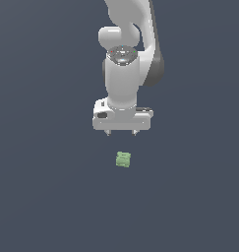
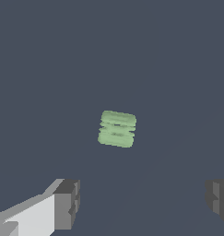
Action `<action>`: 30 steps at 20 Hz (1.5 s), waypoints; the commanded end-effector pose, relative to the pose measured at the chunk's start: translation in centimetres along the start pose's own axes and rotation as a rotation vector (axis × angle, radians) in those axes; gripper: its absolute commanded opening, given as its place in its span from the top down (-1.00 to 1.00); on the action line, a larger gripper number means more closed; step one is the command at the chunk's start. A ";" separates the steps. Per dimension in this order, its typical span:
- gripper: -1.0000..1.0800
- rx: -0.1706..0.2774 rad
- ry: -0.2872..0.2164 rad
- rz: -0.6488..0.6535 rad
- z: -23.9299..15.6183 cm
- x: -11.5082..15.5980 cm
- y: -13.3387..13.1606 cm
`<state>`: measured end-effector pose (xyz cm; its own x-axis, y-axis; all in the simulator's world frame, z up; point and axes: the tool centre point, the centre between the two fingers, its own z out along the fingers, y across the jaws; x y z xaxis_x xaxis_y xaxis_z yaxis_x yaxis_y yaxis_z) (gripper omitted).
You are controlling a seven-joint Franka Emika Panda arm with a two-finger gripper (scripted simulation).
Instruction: Pick up the object and move it to a goal position.
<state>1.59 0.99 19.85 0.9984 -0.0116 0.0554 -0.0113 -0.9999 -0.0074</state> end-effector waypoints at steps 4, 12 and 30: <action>-0.92 0.007 -0.004 -0.001 0.1 -0.1 -0.6; -0.92 0.034 -0.021 -0.013 0.1 -0.6 -3.3; -0.92 0.004 -0.046 0.111 7.6 2.1 -1.7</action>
<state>3.83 2.86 13.29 0.9942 -0.1066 0.0107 -0.1064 -0.9941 -0.0188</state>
